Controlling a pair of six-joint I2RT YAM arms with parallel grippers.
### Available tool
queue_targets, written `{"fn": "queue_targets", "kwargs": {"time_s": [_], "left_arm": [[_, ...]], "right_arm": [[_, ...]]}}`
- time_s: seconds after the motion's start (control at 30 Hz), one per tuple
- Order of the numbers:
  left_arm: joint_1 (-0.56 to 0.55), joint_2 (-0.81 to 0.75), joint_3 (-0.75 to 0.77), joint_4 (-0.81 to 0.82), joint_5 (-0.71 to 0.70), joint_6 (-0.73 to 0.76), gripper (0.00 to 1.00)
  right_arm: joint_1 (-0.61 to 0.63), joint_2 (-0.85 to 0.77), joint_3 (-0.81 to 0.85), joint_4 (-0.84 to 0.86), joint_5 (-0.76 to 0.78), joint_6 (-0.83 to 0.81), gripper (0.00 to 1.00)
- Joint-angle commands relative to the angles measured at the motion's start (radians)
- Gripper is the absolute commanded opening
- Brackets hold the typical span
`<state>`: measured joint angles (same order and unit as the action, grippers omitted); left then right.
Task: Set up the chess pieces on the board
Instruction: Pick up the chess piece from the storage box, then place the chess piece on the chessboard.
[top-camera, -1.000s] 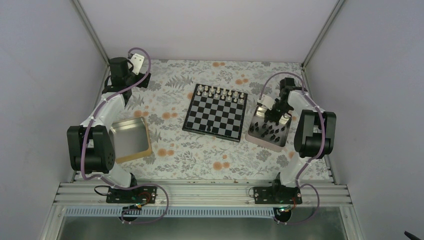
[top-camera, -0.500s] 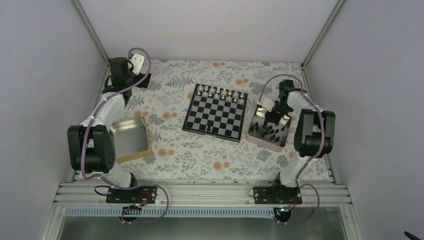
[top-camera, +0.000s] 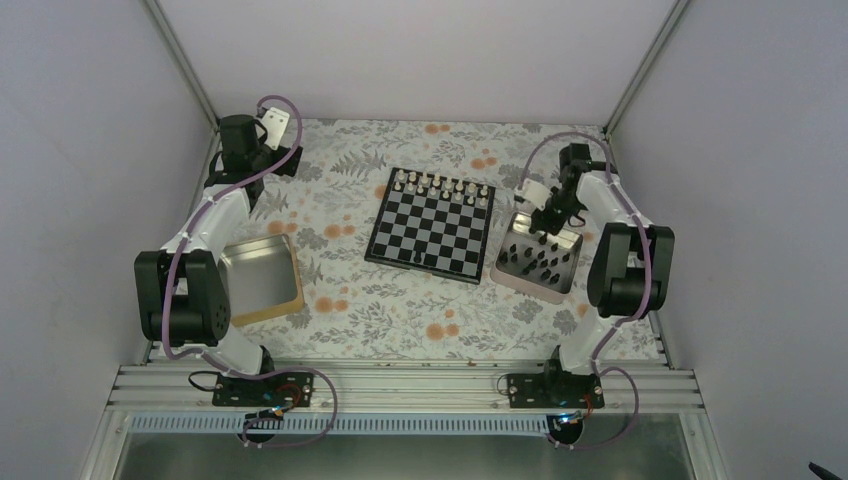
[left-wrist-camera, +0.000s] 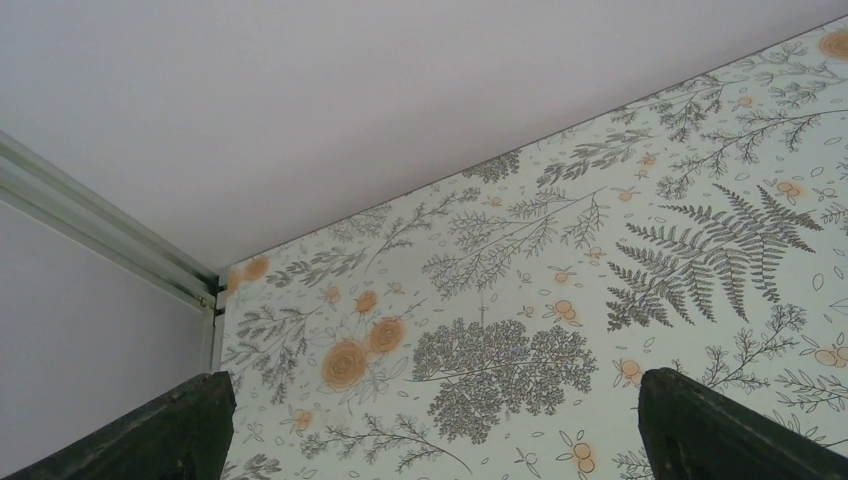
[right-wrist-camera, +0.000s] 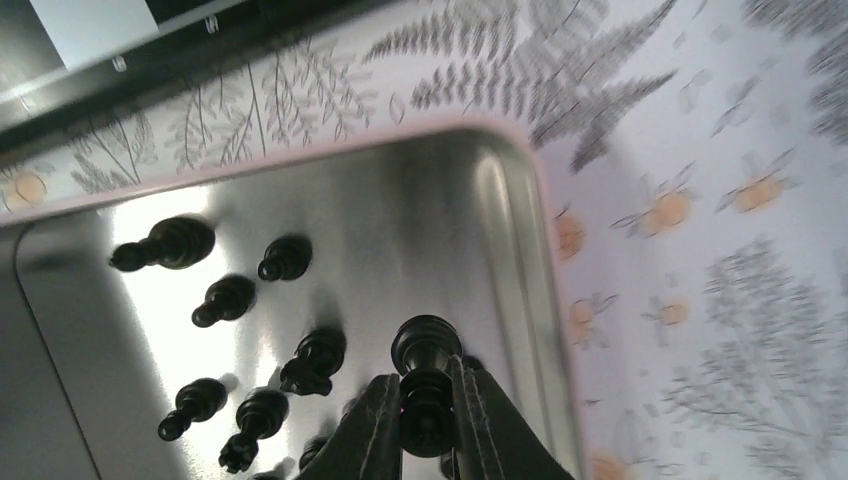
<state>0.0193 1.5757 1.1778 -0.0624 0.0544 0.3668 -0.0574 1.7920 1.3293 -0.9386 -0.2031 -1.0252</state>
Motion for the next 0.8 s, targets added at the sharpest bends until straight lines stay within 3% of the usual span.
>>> {"fn": "queue_targets", "kwargs": {"time_s": [0.0,0.3,0.77], "left_arm": [[0.000,-0.030,0.002,-0.002,0.014,0.003,1.00],[-0.001,-0.033,0.015,-0.015,0.013,0.000,1.00],[0.000,-0.039,0.020,-0.031,-0.012,0.001,1.00]], "right_arm": [[0.050,-0.052,0.098,-0.081,-0.002,0.007,0.12],[0.264,-0.008,0.218,-0.109,-0.020,0.072,0.11],[0.566,0.206,0.413,-0.117,-0.046,0.109,0.11]]}}
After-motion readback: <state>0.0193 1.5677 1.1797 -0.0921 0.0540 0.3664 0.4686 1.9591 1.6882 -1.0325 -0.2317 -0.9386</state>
